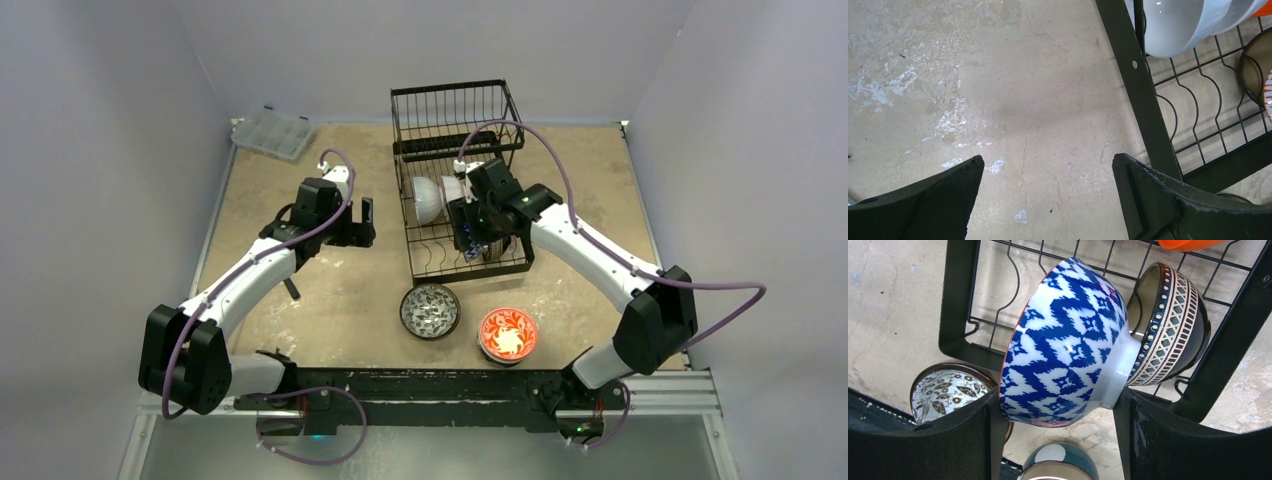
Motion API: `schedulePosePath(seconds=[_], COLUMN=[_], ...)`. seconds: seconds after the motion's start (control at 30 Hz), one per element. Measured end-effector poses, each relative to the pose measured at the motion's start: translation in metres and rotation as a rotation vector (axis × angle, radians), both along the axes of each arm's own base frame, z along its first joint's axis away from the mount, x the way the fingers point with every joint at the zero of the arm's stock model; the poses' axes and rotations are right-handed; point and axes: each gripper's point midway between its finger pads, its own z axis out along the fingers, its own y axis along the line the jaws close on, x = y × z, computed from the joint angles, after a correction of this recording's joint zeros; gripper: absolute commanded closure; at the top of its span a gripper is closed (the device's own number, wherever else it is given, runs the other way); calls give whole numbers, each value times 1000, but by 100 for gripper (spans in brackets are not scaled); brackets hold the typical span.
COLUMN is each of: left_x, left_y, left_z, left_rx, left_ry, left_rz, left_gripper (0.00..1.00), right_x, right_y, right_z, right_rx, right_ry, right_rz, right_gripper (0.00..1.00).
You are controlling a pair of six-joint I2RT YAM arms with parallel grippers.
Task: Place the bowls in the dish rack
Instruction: Place the bowl in the dish rack.
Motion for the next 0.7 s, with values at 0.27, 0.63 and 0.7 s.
schedulePosePath(seconds=[0.27,0.63,0.7], left_x=[-1,-1,-1], left_y=[0,-1,-2], left_z=[-1,-1,-1], left_rx=[-1,-6,-6], left_ry=[3,5,5], left_rz=[-1,-7,-8], left_gripper=[2,2,2], right_x=[3,12,14], right_y=[3,8,9], right_z=[-15,-23,-25], right_rx=[-42,-88,-100], right_ry=[27,19,17], right_rz=[2,-4,-6], right_gripper=[100,100,100])
